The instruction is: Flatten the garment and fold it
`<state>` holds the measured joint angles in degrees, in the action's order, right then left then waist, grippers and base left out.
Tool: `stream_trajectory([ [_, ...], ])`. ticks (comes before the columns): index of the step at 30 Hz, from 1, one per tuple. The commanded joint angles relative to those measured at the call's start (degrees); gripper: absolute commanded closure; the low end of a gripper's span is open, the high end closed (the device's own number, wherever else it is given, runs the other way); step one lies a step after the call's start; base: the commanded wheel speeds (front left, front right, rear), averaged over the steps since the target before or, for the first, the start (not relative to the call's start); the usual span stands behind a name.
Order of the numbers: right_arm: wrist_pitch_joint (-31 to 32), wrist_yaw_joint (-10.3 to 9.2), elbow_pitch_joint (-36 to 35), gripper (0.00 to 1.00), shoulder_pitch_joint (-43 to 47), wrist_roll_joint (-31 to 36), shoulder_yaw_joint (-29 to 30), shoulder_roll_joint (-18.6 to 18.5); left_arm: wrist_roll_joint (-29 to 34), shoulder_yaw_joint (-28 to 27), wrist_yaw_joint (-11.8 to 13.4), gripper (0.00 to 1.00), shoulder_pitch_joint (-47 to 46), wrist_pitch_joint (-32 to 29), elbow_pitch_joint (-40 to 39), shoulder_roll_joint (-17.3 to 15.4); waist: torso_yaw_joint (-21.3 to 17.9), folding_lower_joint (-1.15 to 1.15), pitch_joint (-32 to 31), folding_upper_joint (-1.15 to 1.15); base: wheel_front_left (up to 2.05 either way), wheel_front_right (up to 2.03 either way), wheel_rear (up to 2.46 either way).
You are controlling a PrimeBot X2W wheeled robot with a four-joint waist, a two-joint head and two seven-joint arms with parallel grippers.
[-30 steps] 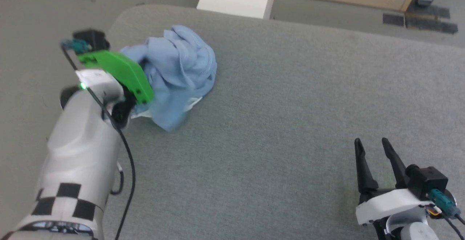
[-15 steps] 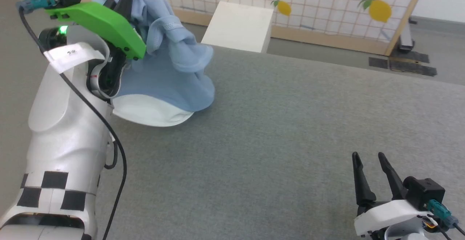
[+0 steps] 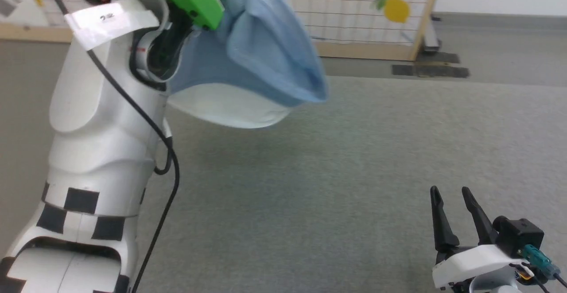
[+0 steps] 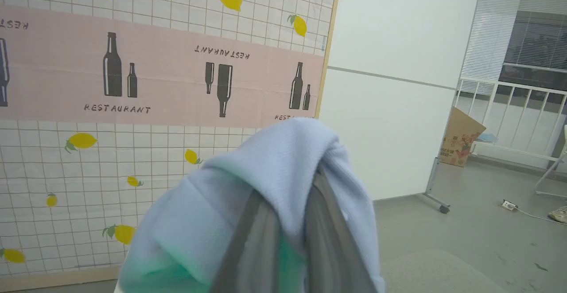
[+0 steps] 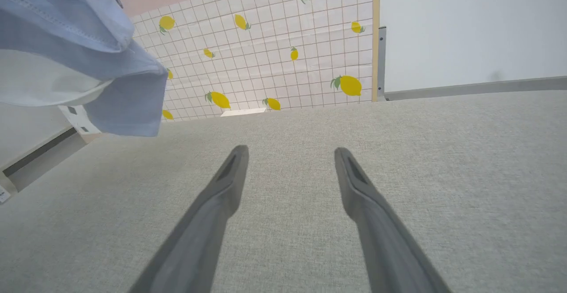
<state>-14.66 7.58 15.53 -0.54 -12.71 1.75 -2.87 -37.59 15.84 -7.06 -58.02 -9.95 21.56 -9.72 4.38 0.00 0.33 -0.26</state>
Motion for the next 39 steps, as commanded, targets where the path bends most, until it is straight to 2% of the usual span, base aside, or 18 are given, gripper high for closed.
stream_trajectory([
  [1, -0.3, -0.09, -0.2, 0.00, 0.3, -0.2, 0.1, 0.0, -0.6, 0.4, -0.3, 1.00, -1.4, -0.4, -0.6, 0.6, -4.6, 0.00, 0.0, 0.26, 0.00, 0.00, 0.00],
  [9, -0.3, -0.09, -0.7, 0.00, 0.6, 0.2, 0.4, 0.0, -1.4, 3.9, -0.4, 1.00, -2.7, -3.0, -2.7, 2.6, -10.1, 0.00, 1.0, 0.26, 0.00, 0.00, 0.00],
  [14, -0.3, -0.09, -1.5, 0.00, 0.4, 0.1, 0.4, 0.0, -1.0, 8.2, -0.4, 1.00, 1.0, -4.9, -1.0, 2.9, -12.1, 0.00, 3.2, 0.26, 0.00, 0.00, 0.00],
  [17, -0.3, -0.09, -1.9, 0.00, 0.5, 0.0, 0.5, 0.0, -0.7, 11.4, -0.4, 1.00, 4.8, -5.6, 1.4, 2.9, -12.7, 0.00, 4.6, 0.26, 0.00, 0.00, 0.00],
  [25, -0.3, -0.09, -2.7, 0.00, 0.2, -0.4, 0.4, 0.0, -0.7, 24.0, -0.4, 1.00, 16.3, -8.8, 10.3, 1.9, -15.0, 0.00, 7.8, 0.26, 0.00, 0.00, 0.00],
  [32, -0.3, -0.09, -3.0, 0.00, 0.5, -0.8, 0.6, 0.0, -3.9, 29.7, -0.4, 1.00, 21.5, -17.9, 17.7, 1.2, -15.6, 0.00, 7.9, 0.26, 0.00, 0.00, 0.00],
  [33, -0.3, -0.09, -2.9, 0.00, 0.7, -1.0, 0.8, 0.0, -5.5, 29.7, -0.4, 0.92, 22.1, -20.2, 18.7, 1.3, -15.2, 0.00, 7.7, 0.26, 0.00, 0.00, 0.00],
  [34, -0.3, -0.09, -2.9, 0.00, 0.9, -1.1, 0.9, 0.0, -6.3, 29.4, -0.4, 0.00, 22.1, -21.1, 18.9, 1.4, -14.9, 0.00, 7.4, 0.26, 0.00, 0.00, 0.00],
  [39, -0.3, -0.09, -2.4, 0.00, 1.3, -1.2, 1.1, 0.0, -11.2, 25.5, 0.6, 0.00, 21.0, -23.7, 16.7, 1.9, -13.0, 0.00, 5.9, 0.26, 0.00, 0.00, 0.00],
])
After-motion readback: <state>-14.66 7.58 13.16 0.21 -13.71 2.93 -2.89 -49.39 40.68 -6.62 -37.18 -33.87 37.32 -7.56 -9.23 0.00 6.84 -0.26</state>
